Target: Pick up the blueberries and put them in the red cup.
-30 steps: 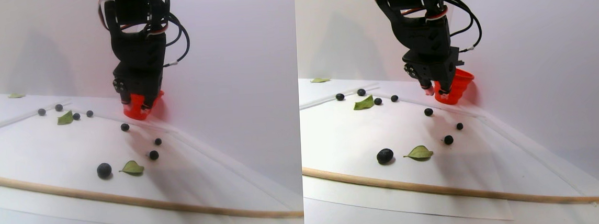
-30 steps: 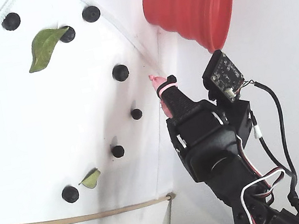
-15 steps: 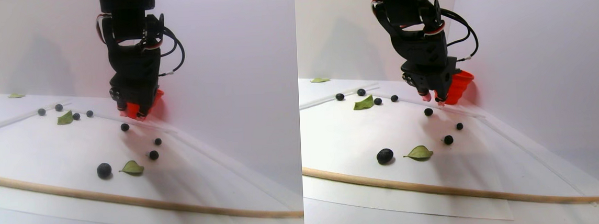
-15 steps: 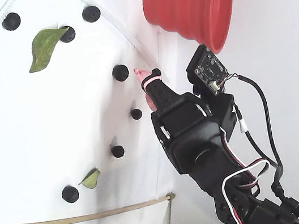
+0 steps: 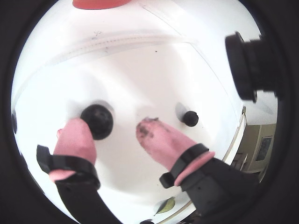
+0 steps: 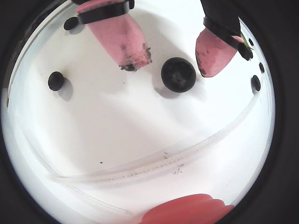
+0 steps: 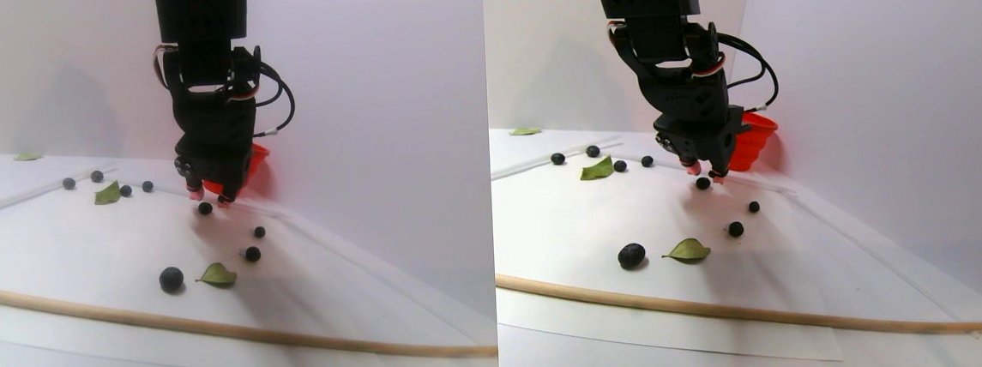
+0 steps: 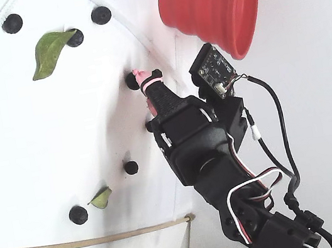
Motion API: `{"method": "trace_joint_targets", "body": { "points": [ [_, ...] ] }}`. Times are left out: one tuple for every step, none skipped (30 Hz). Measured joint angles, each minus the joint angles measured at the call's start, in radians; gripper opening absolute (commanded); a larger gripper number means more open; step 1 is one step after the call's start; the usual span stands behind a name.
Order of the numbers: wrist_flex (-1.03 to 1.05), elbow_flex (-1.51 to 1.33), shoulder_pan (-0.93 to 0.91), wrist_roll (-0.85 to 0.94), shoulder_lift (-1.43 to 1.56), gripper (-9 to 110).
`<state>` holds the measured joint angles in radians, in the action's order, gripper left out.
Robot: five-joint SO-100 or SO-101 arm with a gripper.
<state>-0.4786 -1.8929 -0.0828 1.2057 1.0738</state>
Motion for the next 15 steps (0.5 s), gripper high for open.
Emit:
{"method": "trace_joint_targets", "body": {
  "points": [
    [0.0, 0.005, 0.003, -0.003, -0.006, 20],
    [0.0, 0.008, 0.003, 0.0, -0.009, 20],
    [0.0, 0.012, 0.006, -0.003, -0.014, 20],
    [0.0, 0.02, 0.009, -0.003, -0.02, 20],
    [-0.006, 0.026, 0.012, 0.0, -0.026, 20],
    [-0.009, 0.031, 0.012, -0.003, -0.032, 20],
    [-0.009, 0.035, 0.014, -0.005, -0.035, 20],
    [-0.012, 0.04, 0.015, -0.003, -0.04, 20],
    [-0.015, 0.044, 0.015, -0.015, -0.044, 20],
    [-0.018, 0.048, 0.015, -0.011, -0.048, 20],
    [-0.02, 0.051, 0.015, -0.008, -0.052, 20],
    [-0.023, 0.054, 0.015, -0.011, -0.058, 20],
    [-0.026, 0.057, 0.015, -0.011, -0.063, 20],
    [-0.026, 0.06, 0.015, -0.014, -0.067, 20],
    [-0.026, 0.061, 0.015, -0.015, -0.072, 20]
  ]
}}
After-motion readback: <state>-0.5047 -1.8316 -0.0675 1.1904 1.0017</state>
